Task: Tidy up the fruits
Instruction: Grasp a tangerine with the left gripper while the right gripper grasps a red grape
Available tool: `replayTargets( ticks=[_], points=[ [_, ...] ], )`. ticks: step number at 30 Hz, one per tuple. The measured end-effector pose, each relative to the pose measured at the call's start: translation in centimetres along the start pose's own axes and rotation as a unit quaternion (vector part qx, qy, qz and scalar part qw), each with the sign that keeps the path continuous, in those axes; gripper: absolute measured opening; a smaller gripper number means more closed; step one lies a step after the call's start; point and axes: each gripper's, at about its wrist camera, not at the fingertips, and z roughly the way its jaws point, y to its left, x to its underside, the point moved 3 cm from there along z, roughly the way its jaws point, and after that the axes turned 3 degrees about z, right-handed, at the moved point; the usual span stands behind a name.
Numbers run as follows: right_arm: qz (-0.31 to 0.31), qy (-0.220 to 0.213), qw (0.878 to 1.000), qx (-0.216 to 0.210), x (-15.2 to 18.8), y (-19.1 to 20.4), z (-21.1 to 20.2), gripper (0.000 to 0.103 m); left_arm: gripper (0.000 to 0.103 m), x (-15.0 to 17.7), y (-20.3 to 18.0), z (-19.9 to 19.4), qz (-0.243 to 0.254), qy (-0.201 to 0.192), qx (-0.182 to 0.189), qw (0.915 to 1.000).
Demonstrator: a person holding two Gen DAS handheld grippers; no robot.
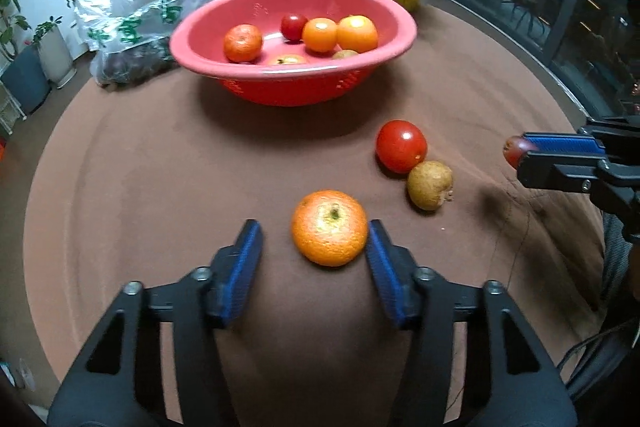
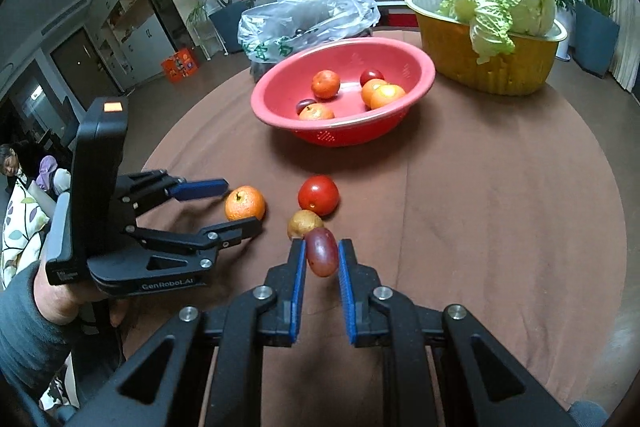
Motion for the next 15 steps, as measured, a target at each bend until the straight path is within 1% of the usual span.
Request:
replayTargets(
  ticks=[1, 2, 7, 10, 12, 15],
  points=[
    [0.000, 0.000, 1.000, -0.001, -0.1, 0.0, 0.0, 0.018, 0.038, 0.1, -0.1, 0.0, 0.001, -0.001, 0.004, 1.0000],
    [0.001, -0.001, 1.000, -0.001, -0.1, -0.1, 0.0, 0.018, 0.035, 0.0, -0.2, 0.1, 0.002, 0.000, 0.008, 1.0000],
    [0.008, -0.007, 1.000, -0.003, -0.7, -0.5, -0.4, 0.018, 0.034, -0.2, -0.1, 0.1, -0.006, -0.003, 0.009, 0.9999],
    [0.013, -0.012, 1.000, -0.006, -1.1, -1.0, -1.0, 0.018, 0.034, -0.4, 0.4, -0.7, -0.017, -0.009, 0.015, 0.9997],
    [0.012, -0.016, 1.000, -0.007, -1.8, -1.1, -1.2, 0.018, 0.034, -0.8, 0.8, -2.1, -0.023, -0.023, 0.016, 0.9993],
    [0.012, -0.025, 1.000, -0.007, -3.4, -1.3, -1.5, 0.018, 0.034, -2.6, 2.0, -3.6, -0.033, -0.045, 0.012, 0.9984]
  ],
)
